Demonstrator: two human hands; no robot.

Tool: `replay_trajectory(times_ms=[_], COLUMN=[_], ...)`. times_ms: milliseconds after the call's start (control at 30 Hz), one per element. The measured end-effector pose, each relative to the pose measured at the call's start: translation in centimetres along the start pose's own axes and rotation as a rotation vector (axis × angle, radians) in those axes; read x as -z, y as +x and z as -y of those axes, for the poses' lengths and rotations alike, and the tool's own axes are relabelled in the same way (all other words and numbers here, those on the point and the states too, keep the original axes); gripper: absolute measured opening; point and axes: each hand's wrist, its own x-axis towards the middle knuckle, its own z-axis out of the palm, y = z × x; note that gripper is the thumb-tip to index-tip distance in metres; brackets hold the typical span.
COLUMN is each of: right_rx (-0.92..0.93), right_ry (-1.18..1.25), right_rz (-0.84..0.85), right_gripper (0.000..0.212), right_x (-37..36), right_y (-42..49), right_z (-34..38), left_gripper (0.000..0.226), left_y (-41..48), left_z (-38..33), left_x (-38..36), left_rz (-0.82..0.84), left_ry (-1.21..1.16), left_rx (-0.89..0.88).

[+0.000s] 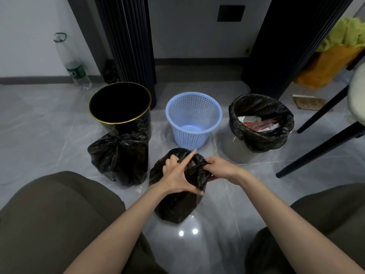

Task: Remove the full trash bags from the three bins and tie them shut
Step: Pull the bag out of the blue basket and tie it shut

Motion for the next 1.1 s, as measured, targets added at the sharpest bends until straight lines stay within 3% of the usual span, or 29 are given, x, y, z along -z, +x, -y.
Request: replay_trajectory(times_ms=[67, 200, 367, 467, 500, 567, 633, 700, 733, 800, 867, 933, 1033, 1100], right_rx=[0.006, -0.022, -0.124, -0.125, -0.123, -0.069, 0.074, 0.188, 0.267, 0.357, 0.495, 0.542, 0.189, 0.025], right_ry=[0.039, 0.238, 0.977, 1.304, 1.293, 0.944, 0.315, -0.542, -0.858, -1.119, -1.208, -1.100, -0.389, 0.071], right_rz=[0.060, 0.170, 0.168, 0.060, -0.008, -0.196, -0.372, -0.507, -0.587, -0.545, -0.516, -0.402, -0.125, -0.039], right_gripper=[0.017, 0.015, 0.027, 0.030, 0.026, 0.022, 0.026, 0.027, 0.021, 0.020, 0.025, 0.004, 0.030, 0.033], right_x=[-0.2, -0.1, 0.5, -0.6, -1.1, -1.7, -2.2, -2.6, -2.8, -3.3, -3.5, -3.5, -3.4, -3.1], right_y=[-0.5, -1.2, -1.0, -0.3, -0.1, 0.2, 0.3, 0.8, 0.8, 0.4, 0.5, 0.7, 0.4, 0.4], right_z=[0.0, 0.7, -0.9, -2.7, -3.1, -3.7, -4.2, -5.2, -5.4, -5.5, -5.6, -5.2, -4.8, -5.0], left_gripper=[0.118, 0.057, 0.035, 0.026, 0.026, 0.026, 0.025, 0.027, 0.028, 0.027, 0.027, 0.027, 0.028, 0.028], left_y=[0.3, 0.7, 1.0, 0.9, 0.8, 0.6, 0.5, 0.5, 0.5, 0.5, 0.4, 0.4, 0.3, 0.4], left_z=[-0.1, -0.2, 0.3, 0.3, 0.3, 0.2, 0.2, 0.1, 0.0, 0.1, 0.4, 0.6, 0.7, 0.7], left_x=[-0.8, -1.8, -2.2, -2.3, -2.4, -2.6, -2.7, -2.8, -2.8, -2.7, -2.6, -2.7, -2.7, -2.7], left_rz=[-0.041, -0.074, -0.090, -0.093, -0.092, -0.097, -0.096, -0.086, -0.081, -0.072, -0.059, -0.044, -0.023, -0.010], left_ry=[-0.008, 0.010, 0.023, 0.057, 0.082, 0.102, 0.104, 0.132, 0.156, 0.199, 0.225, 0.236, 0.237, 0.216], left_rx=[0.012, 0.068, 0.062, 0.011, -0.003, -0.017, -0.025, -0.036, -0.044, -0.061, -0.070, -0.072, -0.075, -0.086])
